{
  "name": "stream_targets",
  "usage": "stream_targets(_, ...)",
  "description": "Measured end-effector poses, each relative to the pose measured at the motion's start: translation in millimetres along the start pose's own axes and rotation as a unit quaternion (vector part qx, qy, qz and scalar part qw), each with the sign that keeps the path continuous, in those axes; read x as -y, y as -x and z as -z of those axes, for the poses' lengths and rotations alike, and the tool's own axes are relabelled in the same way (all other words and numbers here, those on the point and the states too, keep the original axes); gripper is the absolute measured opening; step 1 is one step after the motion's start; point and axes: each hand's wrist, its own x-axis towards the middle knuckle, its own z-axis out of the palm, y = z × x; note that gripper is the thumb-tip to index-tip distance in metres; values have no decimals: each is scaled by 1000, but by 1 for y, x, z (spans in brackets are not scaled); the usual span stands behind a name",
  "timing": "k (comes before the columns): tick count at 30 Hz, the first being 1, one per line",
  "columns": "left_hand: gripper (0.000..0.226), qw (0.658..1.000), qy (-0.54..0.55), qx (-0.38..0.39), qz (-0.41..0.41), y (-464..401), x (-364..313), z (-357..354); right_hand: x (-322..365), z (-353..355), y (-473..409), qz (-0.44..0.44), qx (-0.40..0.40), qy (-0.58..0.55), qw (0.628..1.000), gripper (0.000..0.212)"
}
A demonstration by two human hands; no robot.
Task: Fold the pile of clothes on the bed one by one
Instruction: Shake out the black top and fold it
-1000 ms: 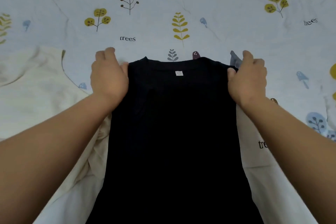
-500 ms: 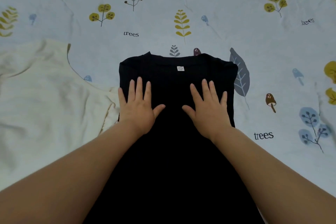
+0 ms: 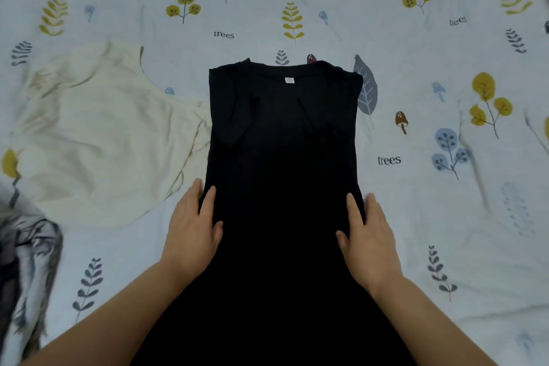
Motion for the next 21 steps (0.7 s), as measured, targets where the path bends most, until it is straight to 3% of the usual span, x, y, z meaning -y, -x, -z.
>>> stream_targets(5, 70, 997, 4, 40, 61, 41, 15, -9, -5, -11, 38, -58, -16, -11, 998, 69)
stream_targets(8, 61, 992, 65, 42, 102, 57, 23, -7, -7, -11, 52, -117, -25, -69, 990, 73)
stream_targets(12, 40, 970, 122, 88, 189, 72, 37, -1, -14, -11, 71, -174, 24, -83, 981, 40)
stream_targets(17, 10, 973, 39, 132, 184, 94, 45, 20, -19, -2, 95, -184, 68, -41, 980, 21)
stream_targets(19, 18, 979, -42, 124, 153, 102, 40, 30, -17, 3, 104, -168, 70, -47, 982, 15)
stream_targets(21, 22, 983, -98, 105, 116, 111, 28, 36, -9, 9, 114, -148, 43, 16, 988, 19)
